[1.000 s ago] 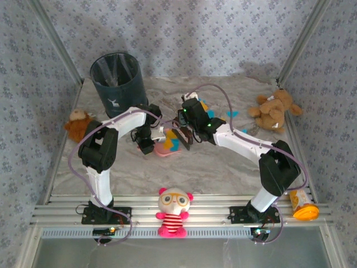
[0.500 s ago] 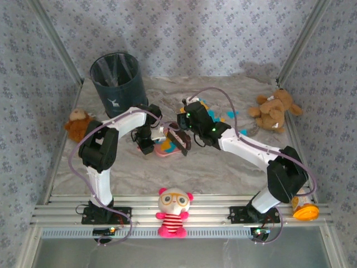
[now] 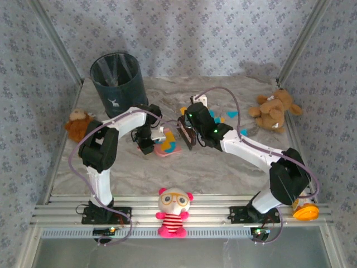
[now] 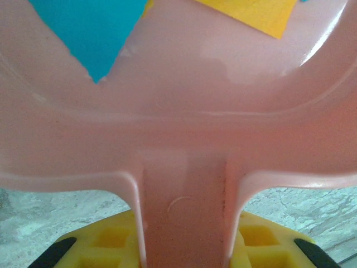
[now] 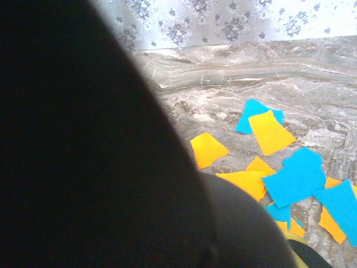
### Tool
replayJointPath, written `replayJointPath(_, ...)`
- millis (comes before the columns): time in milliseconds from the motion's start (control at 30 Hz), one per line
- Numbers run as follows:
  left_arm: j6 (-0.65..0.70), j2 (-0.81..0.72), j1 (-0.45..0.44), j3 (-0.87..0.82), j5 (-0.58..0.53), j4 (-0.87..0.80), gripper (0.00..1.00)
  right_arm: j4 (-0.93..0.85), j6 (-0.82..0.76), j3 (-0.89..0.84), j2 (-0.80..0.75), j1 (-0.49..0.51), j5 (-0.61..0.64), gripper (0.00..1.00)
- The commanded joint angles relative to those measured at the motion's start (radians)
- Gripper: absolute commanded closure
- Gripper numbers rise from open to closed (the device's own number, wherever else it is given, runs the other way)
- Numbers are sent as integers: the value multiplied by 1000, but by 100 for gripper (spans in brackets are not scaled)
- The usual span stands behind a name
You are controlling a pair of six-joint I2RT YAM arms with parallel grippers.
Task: Sweep away the paper scraps from the table
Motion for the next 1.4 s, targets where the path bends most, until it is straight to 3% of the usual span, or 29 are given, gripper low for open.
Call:
replayJointPath(0, -14, 11, 6, 13, -4, -5, 100, -8, -12, 59, 40, -10, 42, 100)
replayJointPath(433, -16, 11, 5, 15, -5, -1, 100, -61, -65, 163, 149, 5, -64, 100)
replayJointPath(833, -18, 15, 6, 16, 1, 0, 100, -27, 4, 110, 105, 14, -187, 100)
replayJointPath(1067, -19, 9, 6, 10, 0, 2, 100, -10, 32, 91, 66, 6, -172, 100)
replayJointPath(1367, -27, -16, 7, -9, 37, 36, 100, -5, 67, 20, -17, 0, -37, 100)
